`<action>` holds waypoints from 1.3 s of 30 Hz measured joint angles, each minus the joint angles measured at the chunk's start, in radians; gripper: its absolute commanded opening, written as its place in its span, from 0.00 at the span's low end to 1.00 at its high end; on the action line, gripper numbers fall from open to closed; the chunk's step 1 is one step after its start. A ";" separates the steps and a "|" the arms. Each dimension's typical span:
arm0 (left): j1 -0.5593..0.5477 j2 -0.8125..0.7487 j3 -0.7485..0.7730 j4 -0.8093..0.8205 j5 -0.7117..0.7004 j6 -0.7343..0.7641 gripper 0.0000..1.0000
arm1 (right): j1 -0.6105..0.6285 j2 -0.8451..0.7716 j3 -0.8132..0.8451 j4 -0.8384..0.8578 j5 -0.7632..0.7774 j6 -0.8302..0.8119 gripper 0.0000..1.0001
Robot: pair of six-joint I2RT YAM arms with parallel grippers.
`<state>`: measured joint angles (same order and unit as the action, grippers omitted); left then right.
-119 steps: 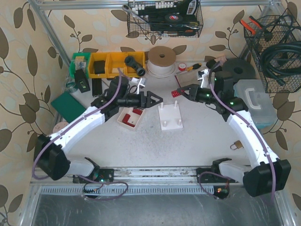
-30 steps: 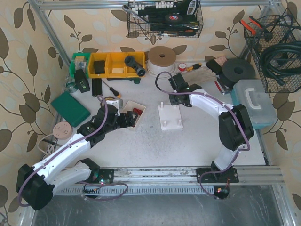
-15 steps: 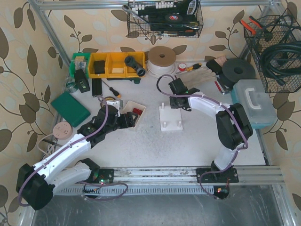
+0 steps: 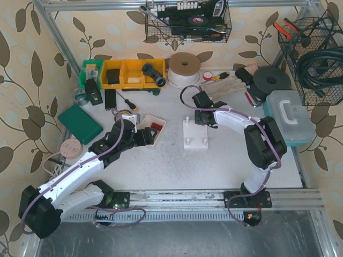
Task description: Install the large spring
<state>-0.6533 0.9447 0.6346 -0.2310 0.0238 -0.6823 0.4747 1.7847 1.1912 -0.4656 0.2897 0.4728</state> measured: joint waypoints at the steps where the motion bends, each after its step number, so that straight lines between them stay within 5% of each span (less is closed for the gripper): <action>1: 0.000 0.000 0.000 0.000 0.000 0.000 0.83 | 0.000 0.001 0.000 0.000 0.003 0.007 0.34; 3: 0.000 0.000 0.000 0.001 0.000 0.000 0.83 | 0.000 0.001 0.000 -0.003 0.003 0.019 0.45; 4: 0.000 0.000 0.000 0.001 0.000 0.000 0.83 | 0.000 0.001 0.000 -0.006 0.006 0.030 0.59; 6: 0.000 0.000 0.000 0.002 0.000 0.000 0.83 | 0.000 0.001 0.000 -0.011 0.011 0.047 0.62; 15: 0.000 -0.001 -0.001 0.014 0.000 0.000 0.83 | 0.001 -0.053 0.035 -0.084 0.014 0.062 0.63; 23: 0.000 -0.004 -0.001 0.013 0.000 -0.001 0.83 | 0.023 -0.308 0.012 -0.084 -0.003 0.063 0.63; 30: 0.000 0.077 0.037 -0.053 0.000 -0.006 0.79 | 0.145 -0.681 -0.355 0.140 -0.040 0.146 0.63; 34: 0.000 0.182 0.113 -0.122 0.001 -0.008 0.77 | 0.252 -0.747 -0.579 0.262 -0.031 0.203 0.63; 39: 0.000 0.250 0.155 -0.176 -0.009 -0.027 0.74 | 0.286 -0.799 -0.647 0.319 -0.031 0.215 0.66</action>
<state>-0.6533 1.1950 0.7898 -0.4068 0.0151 -0.7097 0.7605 0.9855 0.5442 -0.1463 0.2588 0.6880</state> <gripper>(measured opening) 0.754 0.635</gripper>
